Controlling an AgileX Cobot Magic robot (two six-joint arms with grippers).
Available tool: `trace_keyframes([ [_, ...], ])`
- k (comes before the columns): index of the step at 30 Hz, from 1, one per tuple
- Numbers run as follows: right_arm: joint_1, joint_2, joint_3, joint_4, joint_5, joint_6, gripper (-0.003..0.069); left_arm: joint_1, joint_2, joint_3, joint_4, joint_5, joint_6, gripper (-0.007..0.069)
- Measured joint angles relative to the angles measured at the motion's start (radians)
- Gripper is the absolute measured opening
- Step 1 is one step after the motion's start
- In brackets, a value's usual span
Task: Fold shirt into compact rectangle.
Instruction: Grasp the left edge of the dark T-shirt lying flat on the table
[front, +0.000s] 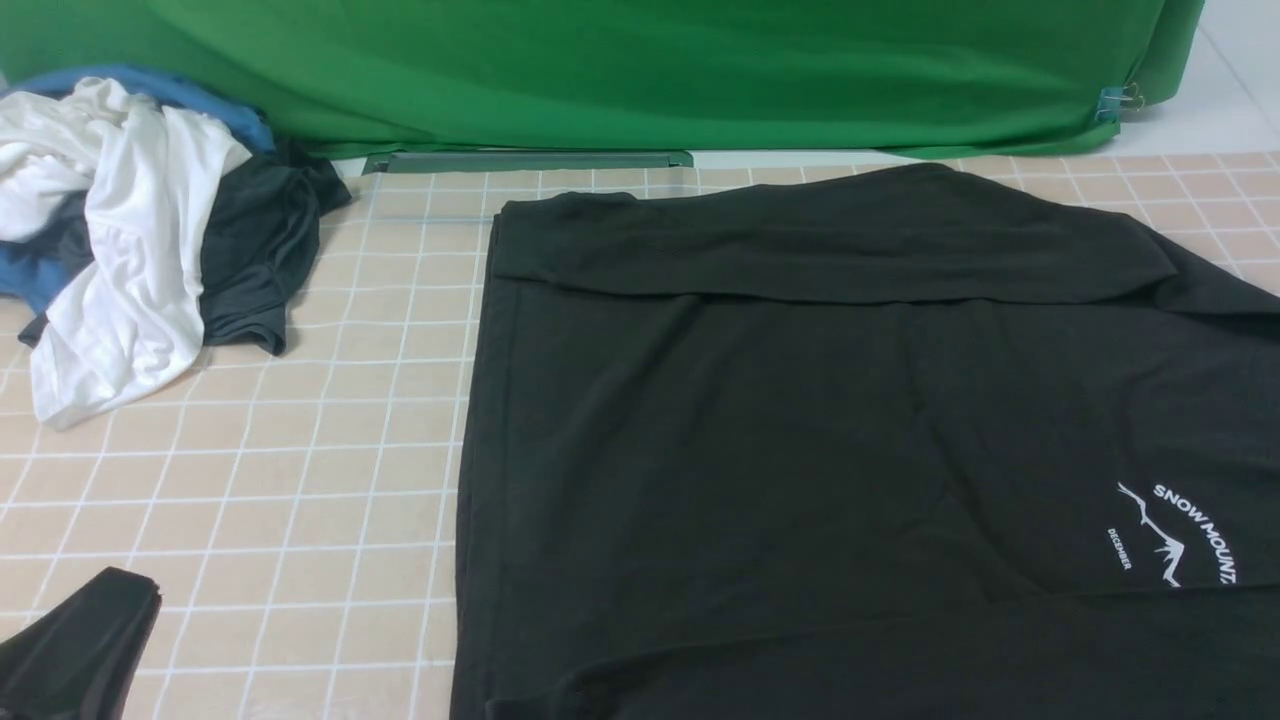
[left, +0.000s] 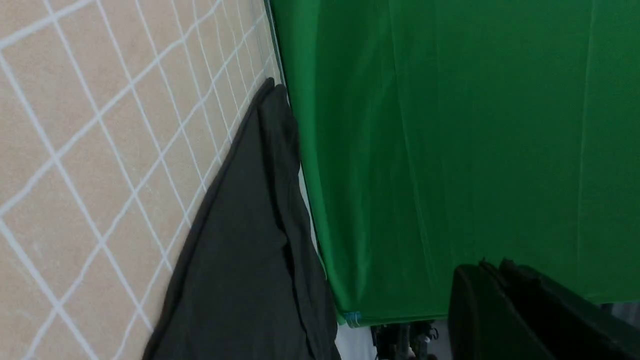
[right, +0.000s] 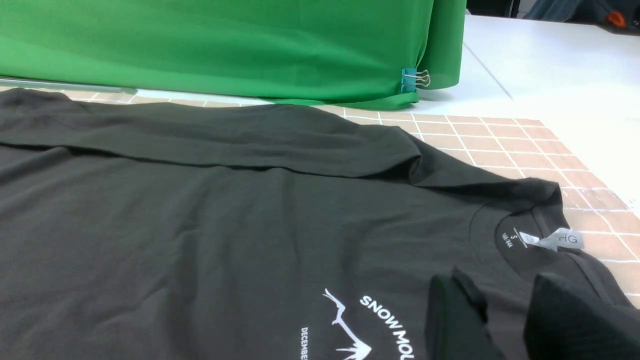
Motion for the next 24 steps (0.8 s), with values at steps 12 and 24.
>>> trace_keyframes([
  [12,0.0,0.0,0.0,0.0,0.0,0.0,0.0242,0.0,0.0,0.0,0.15,-0.142,0.015,0.0017],
  [24,0.0,0.0,0.0,-0.01,-0.01,-0.07,0.0242,0.0,0.0,0.0,0.342,-0.225,0.01,0.0017],
])
